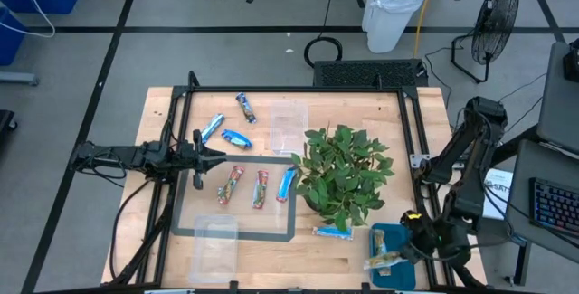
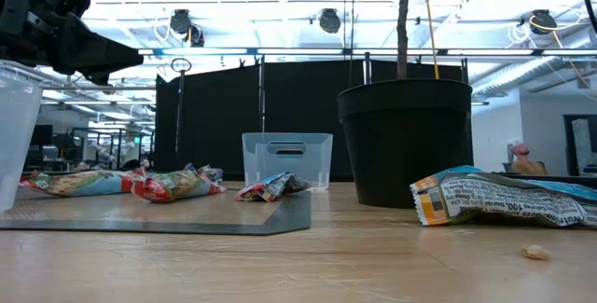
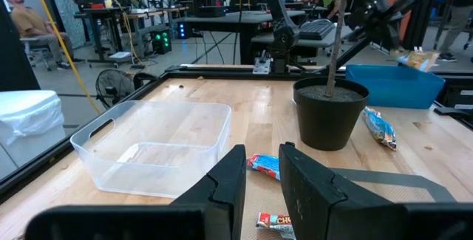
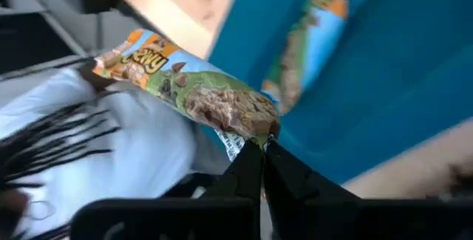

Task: Pick and place Granola Bars by type
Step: Put the green granola bar into the blue bin

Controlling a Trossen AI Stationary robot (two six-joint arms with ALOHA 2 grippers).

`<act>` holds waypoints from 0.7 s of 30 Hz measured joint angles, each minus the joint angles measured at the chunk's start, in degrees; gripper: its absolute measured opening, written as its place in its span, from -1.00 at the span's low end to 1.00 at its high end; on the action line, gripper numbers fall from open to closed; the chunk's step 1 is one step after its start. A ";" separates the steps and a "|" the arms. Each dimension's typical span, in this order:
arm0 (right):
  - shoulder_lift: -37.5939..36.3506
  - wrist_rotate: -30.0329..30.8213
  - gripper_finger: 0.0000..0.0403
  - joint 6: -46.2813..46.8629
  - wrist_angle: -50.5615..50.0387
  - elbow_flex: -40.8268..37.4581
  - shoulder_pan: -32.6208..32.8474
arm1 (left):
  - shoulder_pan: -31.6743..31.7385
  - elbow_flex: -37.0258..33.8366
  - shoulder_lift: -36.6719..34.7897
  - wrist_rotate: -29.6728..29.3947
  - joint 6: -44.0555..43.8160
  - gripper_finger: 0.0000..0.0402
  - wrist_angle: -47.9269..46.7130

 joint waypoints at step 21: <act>-1.33 -3.21 -1.00 -3.49 -15.05 -0.02 -0.62 | 0.01 0.01 0.00 0.00 -0.01 -0.56 0.02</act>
